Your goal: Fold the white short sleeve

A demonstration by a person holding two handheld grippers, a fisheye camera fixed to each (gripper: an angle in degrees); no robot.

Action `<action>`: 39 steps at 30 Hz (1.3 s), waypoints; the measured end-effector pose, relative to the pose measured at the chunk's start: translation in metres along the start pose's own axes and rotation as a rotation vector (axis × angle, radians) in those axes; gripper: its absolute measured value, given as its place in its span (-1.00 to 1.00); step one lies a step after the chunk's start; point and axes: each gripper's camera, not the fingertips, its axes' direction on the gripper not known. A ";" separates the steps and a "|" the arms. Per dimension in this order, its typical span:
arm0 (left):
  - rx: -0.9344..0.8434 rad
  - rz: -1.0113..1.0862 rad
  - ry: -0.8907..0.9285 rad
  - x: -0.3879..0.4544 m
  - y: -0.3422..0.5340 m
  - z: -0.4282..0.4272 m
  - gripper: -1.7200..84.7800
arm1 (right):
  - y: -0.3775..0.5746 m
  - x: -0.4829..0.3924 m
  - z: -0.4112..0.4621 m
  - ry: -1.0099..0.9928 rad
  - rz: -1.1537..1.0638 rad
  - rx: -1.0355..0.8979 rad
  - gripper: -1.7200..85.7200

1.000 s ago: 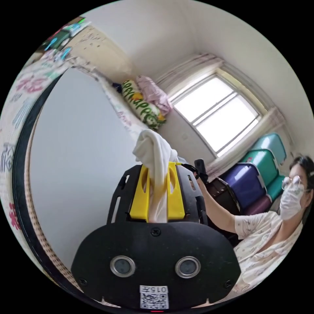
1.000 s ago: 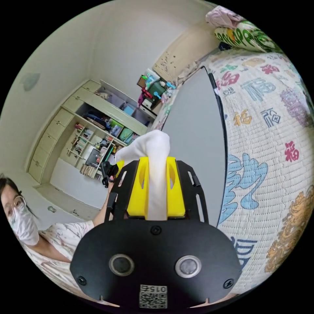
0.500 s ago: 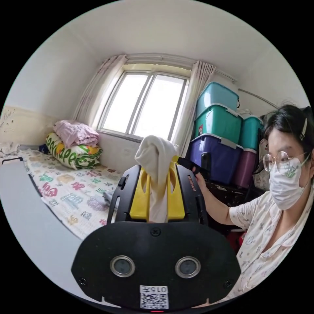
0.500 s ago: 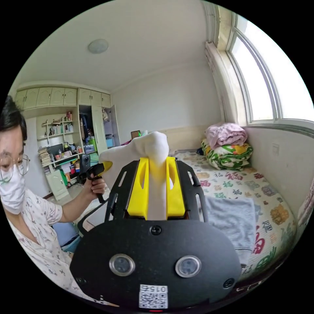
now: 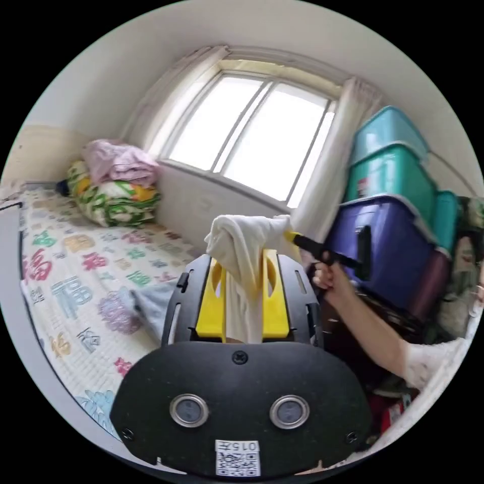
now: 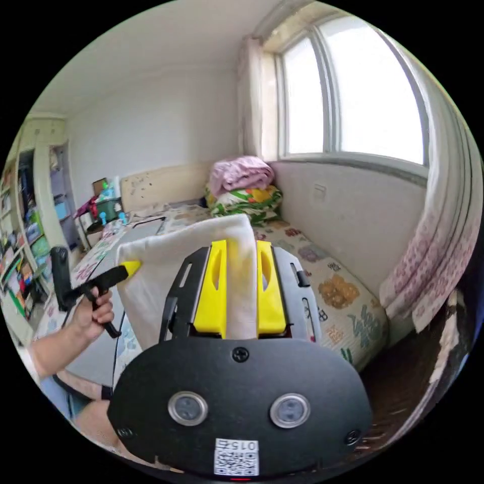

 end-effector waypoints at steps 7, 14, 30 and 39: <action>-0.073 0.082 -0.226 0.007 0.001 0.059 -0.66 | -0.003 0.000 0.339 0.006 0.049 -0.088 -0.83; -0.314 0.113 -0.247 0.013 -0.005 0.177 -0.65 | 0.035 -0.020 0.675 0.276 -0.022 -0.275 -0.95; -0.028 0.280 -0.123 0.107 0.030 0.006 -0.74 | 0.256 -0.039 0.617 0.230 -0.322 0.421 -0.98; -0.131 0.015 -0.691 0.081 0.218 -0.268 -0.85 | 0.542 -0.016 0.576 0.044 -0.163 0.135 -0.98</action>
